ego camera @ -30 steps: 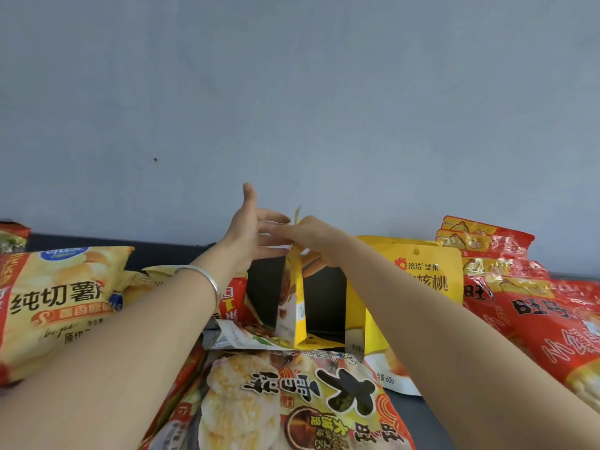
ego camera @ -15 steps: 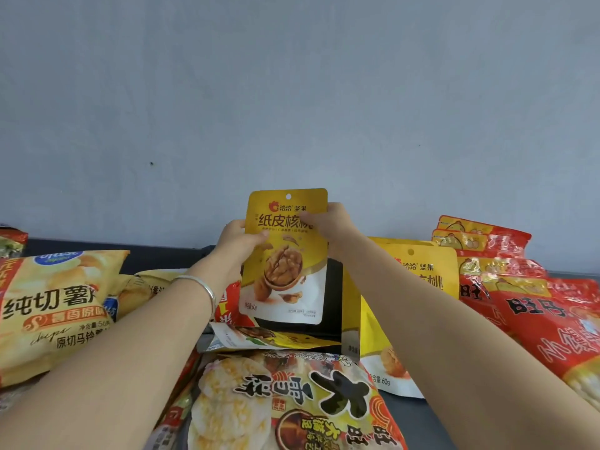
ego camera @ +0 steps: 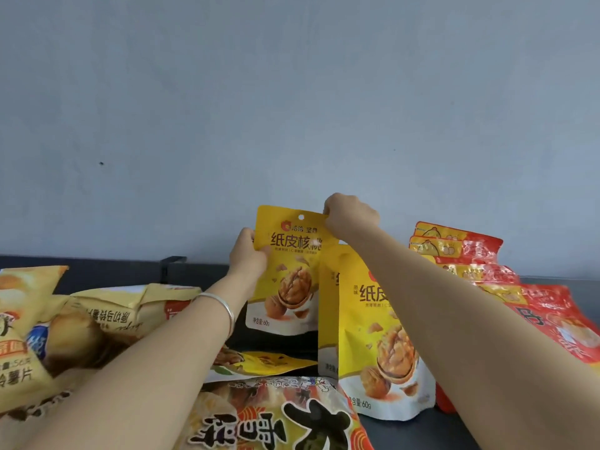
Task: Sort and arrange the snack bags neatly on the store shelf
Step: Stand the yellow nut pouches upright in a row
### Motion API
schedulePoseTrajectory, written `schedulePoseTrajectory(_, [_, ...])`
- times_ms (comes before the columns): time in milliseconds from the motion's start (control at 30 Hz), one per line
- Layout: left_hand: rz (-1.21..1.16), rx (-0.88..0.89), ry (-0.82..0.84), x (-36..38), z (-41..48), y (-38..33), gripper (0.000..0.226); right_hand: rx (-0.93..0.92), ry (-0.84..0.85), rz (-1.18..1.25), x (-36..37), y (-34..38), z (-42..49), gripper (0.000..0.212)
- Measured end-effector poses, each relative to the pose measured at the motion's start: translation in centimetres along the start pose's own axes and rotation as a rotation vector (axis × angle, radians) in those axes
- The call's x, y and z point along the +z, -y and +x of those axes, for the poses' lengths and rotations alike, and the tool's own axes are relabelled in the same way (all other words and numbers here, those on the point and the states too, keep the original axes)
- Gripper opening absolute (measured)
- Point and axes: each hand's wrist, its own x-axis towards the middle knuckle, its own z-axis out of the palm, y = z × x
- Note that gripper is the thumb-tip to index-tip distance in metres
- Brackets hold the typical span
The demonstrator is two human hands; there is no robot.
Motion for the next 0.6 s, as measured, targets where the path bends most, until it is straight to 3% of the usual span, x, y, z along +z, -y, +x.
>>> schedulePoseTrajectory(167, [0.003, -0.187, 0.354, 3.3, -1.1, 1.2, 0.018, 0.011, 0.108, -0.108, 1.4, -3.2, 0.0, 0.028])
schedulePoseTrajectory(400, [-0.004, -0.195, 0.285, 4.5, -0.9, 1.6, 0.018, -0.021, 0.075, -0.054, 1.1, -3.9, 0.2, 0.025])
schedulePoseTrajectory(600, [0.153, -0.12, 0.322, 4.9, -1.6, 1.3, 0.025, -0.166, 0.125, 0.033, 1.3, -2.9, -0.3, 0.024])
